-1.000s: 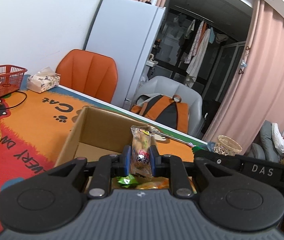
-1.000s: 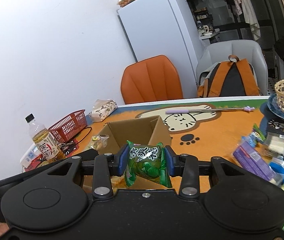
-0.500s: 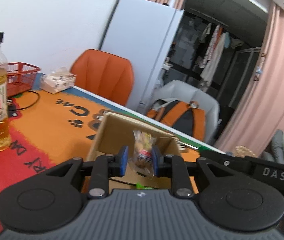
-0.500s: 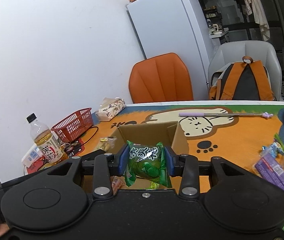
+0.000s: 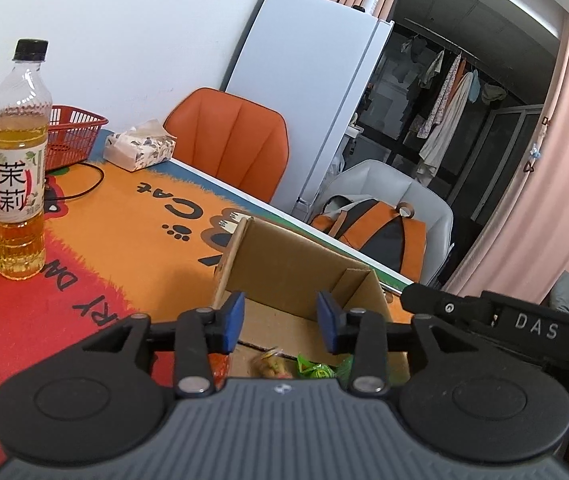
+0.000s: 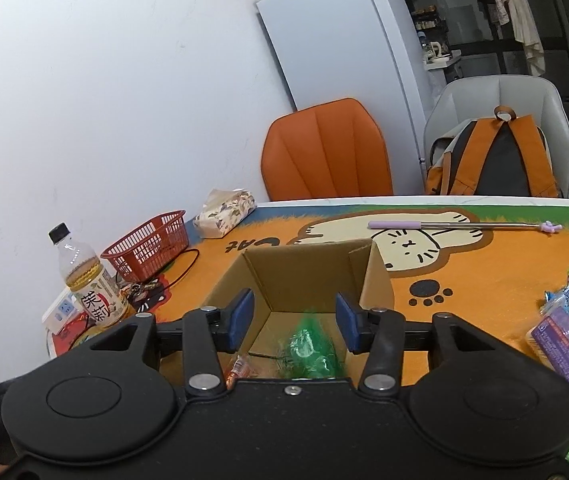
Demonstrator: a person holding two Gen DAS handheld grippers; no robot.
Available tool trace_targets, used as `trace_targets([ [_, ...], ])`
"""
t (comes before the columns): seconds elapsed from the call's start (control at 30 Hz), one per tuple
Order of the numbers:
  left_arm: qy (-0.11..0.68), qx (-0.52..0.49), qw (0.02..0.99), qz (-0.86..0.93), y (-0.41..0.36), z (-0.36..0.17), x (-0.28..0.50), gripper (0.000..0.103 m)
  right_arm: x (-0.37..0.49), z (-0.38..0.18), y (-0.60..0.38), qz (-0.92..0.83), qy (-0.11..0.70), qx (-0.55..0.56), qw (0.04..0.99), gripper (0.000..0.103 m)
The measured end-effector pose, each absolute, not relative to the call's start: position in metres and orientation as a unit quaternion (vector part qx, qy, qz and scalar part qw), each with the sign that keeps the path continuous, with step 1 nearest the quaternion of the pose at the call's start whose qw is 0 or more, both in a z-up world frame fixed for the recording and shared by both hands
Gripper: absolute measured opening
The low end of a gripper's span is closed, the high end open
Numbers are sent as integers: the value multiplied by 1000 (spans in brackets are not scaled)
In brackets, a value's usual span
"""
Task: Organize snacks
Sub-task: 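Open the right tool dropping the green candy packet into the box while the left tool releases the bread-stick packet, then withdraw both tools from the box toward the snack pile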
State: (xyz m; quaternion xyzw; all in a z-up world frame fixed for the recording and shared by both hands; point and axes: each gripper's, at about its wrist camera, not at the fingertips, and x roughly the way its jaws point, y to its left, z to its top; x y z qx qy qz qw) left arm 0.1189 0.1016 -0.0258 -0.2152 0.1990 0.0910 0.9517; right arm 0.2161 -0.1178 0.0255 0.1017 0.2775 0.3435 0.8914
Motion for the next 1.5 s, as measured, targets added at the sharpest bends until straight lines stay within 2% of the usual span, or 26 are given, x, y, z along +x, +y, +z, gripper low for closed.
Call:
trace_targets([
  [0.27,205,-217,950,90,93,-29,113,54,209,22,-132,333,283,108,893,55],
  [0.4,205,-216,950,92,88,-29,109,67,205,19,-140,328,287,113,893,59],
  [0.57,204,-215,951,90,82,-27,104,74,198,16,-154,319,287,120,895,68],
  [0.63,204,-216,951,90,78,-27,102,77,196,16,-160,314,286,122,897,69],
  [1.07,209,-200,954,72,44,-23,94,84,186,13,-210,282,284,145,905,87],
  [1.5,219,-190,956,47,17,-26,90,87,172,2,-251,249,293,149,911,98],
])
